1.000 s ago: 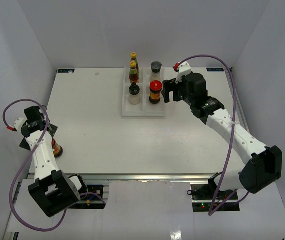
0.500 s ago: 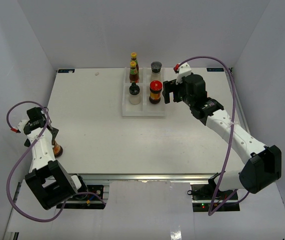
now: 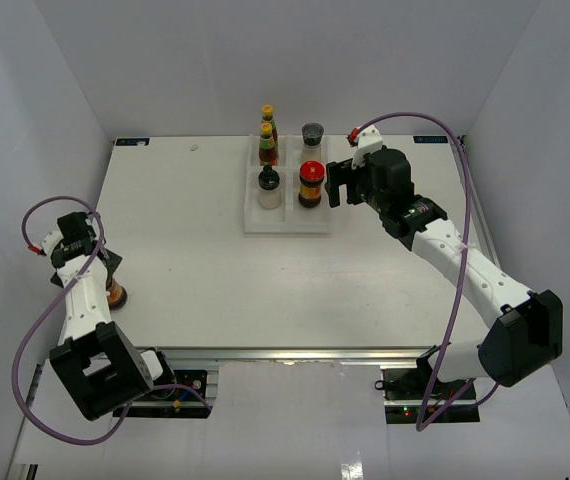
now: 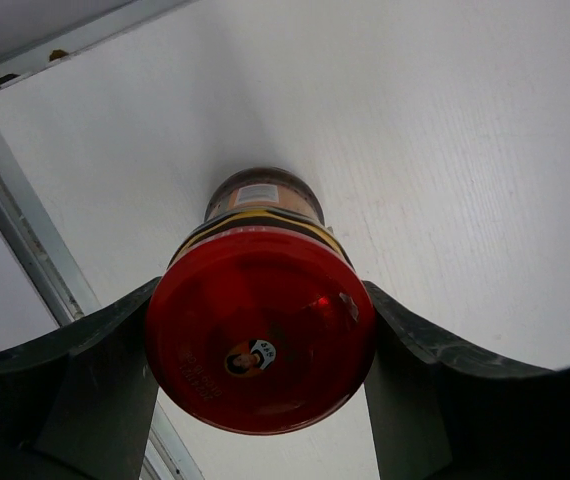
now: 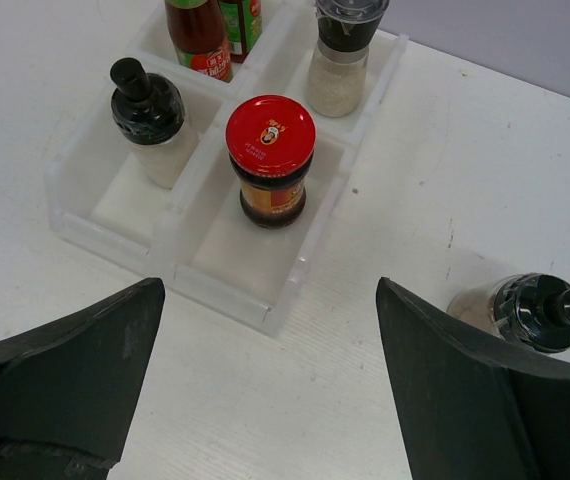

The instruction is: Organize the condiment bottles

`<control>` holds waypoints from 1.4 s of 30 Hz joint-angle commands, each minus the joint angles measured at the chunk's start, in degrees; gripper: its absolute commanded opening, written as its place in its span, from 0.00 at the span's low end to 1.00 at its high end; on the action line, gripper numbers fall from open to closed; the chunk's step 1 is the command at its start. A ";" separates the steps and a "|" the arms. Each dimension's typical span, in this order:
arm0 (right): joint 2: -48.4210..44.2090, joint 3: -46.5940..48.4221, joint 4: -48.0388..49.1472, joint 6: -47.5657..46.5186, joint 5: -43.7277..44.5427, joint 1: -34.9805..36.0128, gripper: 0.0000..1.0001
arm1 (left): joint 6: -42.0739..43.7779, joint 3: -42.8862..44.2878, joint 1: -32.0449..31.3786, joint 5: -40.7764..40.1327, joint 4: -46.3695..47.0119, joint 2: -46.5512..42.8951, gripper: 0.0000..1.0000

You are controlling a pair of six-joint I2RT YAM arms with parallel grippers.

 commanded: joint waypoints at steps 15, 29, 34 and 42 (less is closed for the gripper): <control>-0.81 0.40 2.11 -2.34 1.98 -0.26 0.93 | -0.28 12.50 -37.51 3.44 -1.74 0.40 0.00; -2.04 0.13 1.84 -1.37 7.29 -1.08 0.93 | 5.78 39.11 -61.41 -0.58 -4.69 19.46 0.00; -3.99 -0.37 1.36 0.71 11.64 -1.98 0.93 | 8.85 52.21 -63.76 2.76 -3.21 27.55 0.00; -7.48 -3.12 1.00 6.00 10.50 -11.63 0.93 | 13.24 68.98 -65.15 5.91 -2.93 41.09 0.00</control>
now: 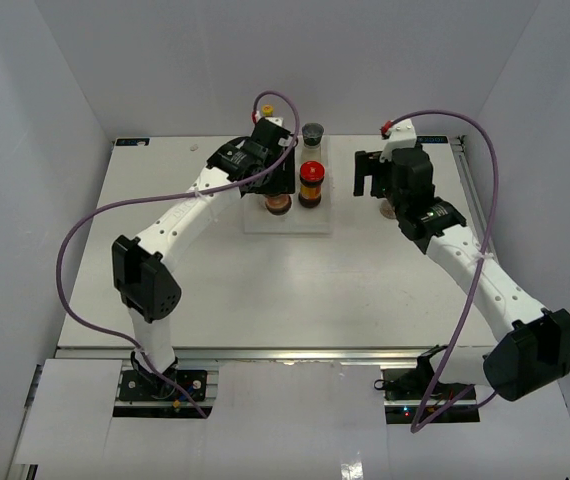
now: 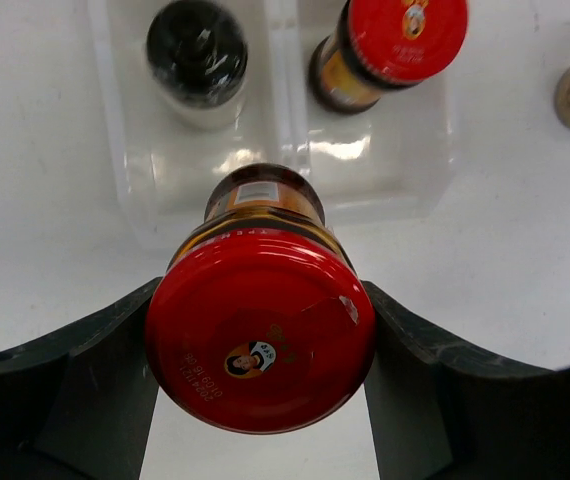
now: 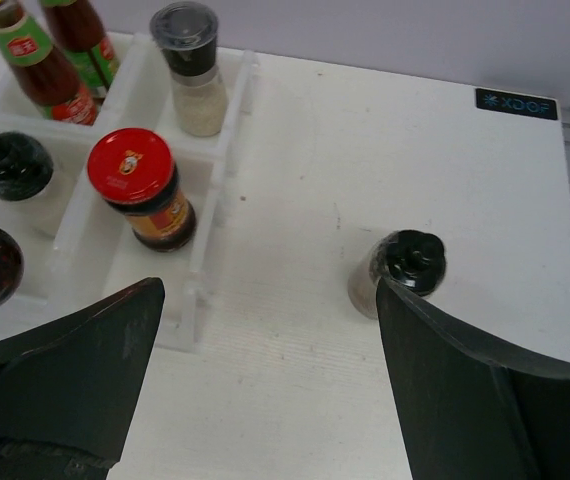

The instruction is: Organize the condiment bottles

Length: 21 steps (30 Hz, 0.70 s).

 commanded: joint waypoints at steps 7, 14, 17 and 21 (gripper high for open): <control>-3.57 -1.62 1.90 5.12 -3.64 -10.47 0.93 | 4.40 13.25 -1.13 5.60 7.38 8.58 0.00; -4.64 -2.93 3.40 5.12 -4.54 -11.97 0.93 | 5.12 15.59 -1.75 7.57 10.20 12.70 0.00; -4.64 -3.01 3.64 5.12 -5.02 -12.56 0.93 | 5.03 15.52 -1.90 7.99 10.81 14.37 0.00; -5.08 -3.60 4.40 5.12 -5.17 -13.22 0.93 | 5.25 16.01 -2.39 7.83 10.57 16.27 0.00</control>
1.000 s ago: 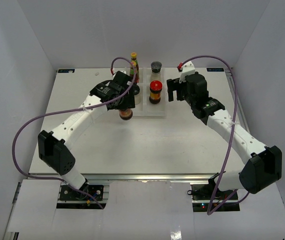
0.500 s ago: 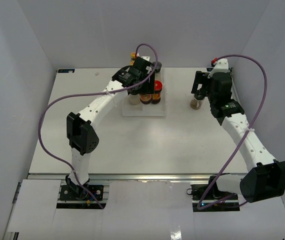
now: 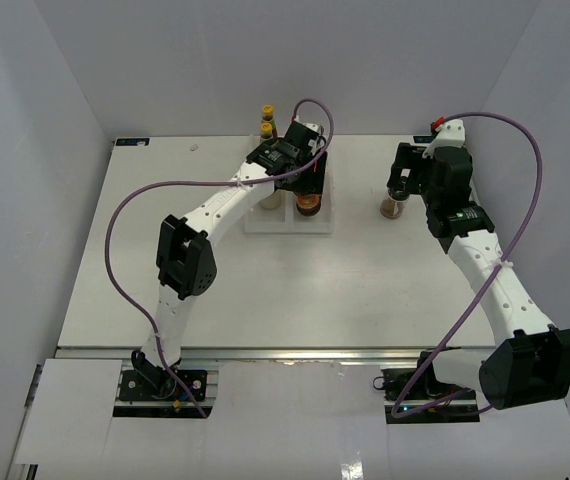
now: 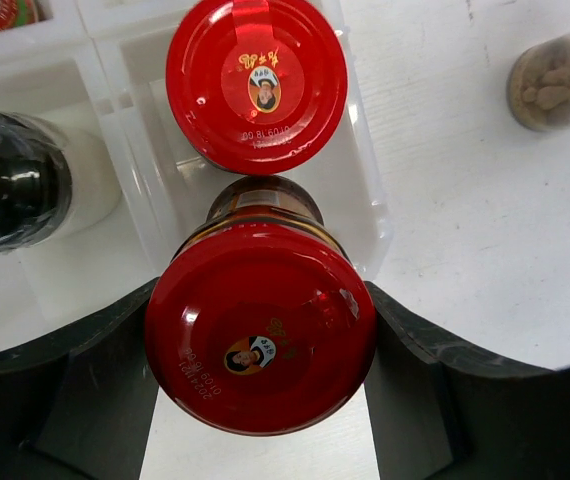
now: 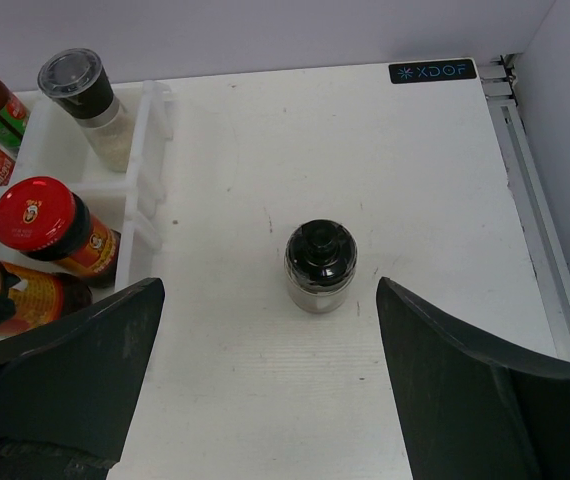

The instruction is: Organize the condiment bottles

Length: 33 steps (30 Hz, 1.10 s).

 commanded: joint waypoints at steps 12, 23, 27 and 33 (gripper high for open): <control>-1.35 -2.13 5.06 0.43 -1.39 -1.53 0.93 | 3.33 5.57 -0.97 0.16 5.31 4.30 0.07; -0.31 -1.45 4.64 0.92 -1.77 -2.11 0.93 | 4.28 4.69 -1.06 3.43 4.78 4.57 0.82; 1.84 1.09 2.29 3.15 -2.84 -2.85 0.93 | 3.90 3.46 -1.06 4.19 5.05 3.13 0.89; 2.11 -0.86 2.67 3.38 -4.33 -2.90 0.93 | 4.30 2.11 -1.06 3.98 4.45 -0.24 0.98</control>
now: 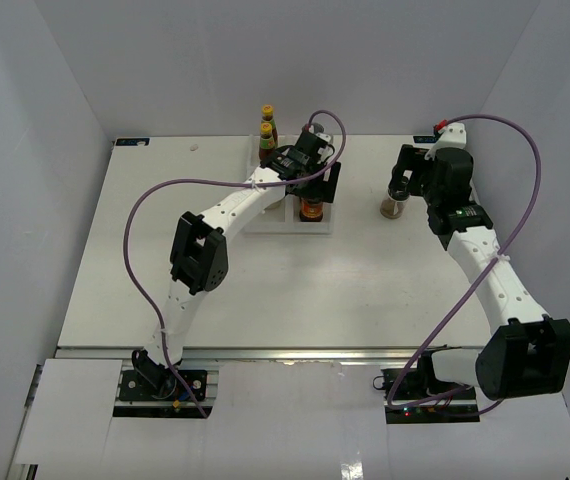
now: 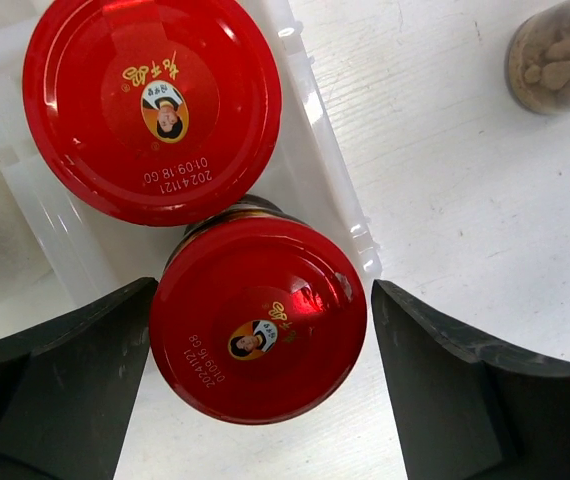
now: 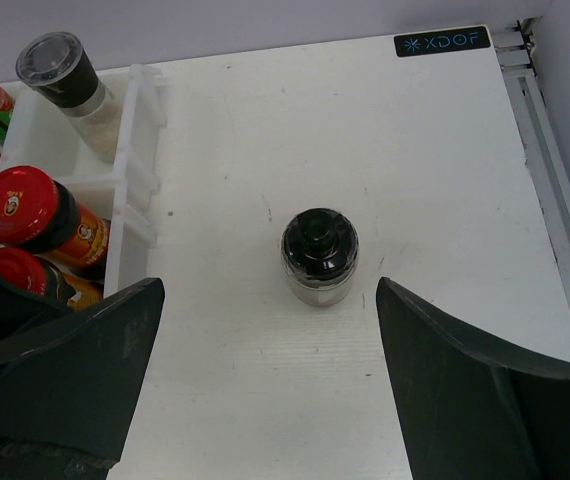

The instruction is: Organize the condiment bottles

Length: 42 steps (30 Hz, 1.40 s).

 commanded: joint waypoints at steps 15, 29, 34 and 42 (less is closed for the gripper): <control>6.07 1.58 -5.82 -0.07 -0.70 -0.62 0.91 | 0.04 -7.16 -0.17 -9.85 -2.00 -21.76 0.98; 10.06 1.80 -5.34 -2.01 1.93 -0.65 0.90 | -4.96 -32.69 2.82 -12.09 4.91 -49.42 0.98; 11.96 2.92 -5.64 -3.78 1.24 -1.01 0.90 | -5.97 -40.40 4.21 -12.22 7.57 -55.46 0.98; 17.83 8.47 -5.87 -5.70 -0.24 -1.46 0.90 | -6.48 -45.76 6.03 -11.89 8.57 -57.17 0.98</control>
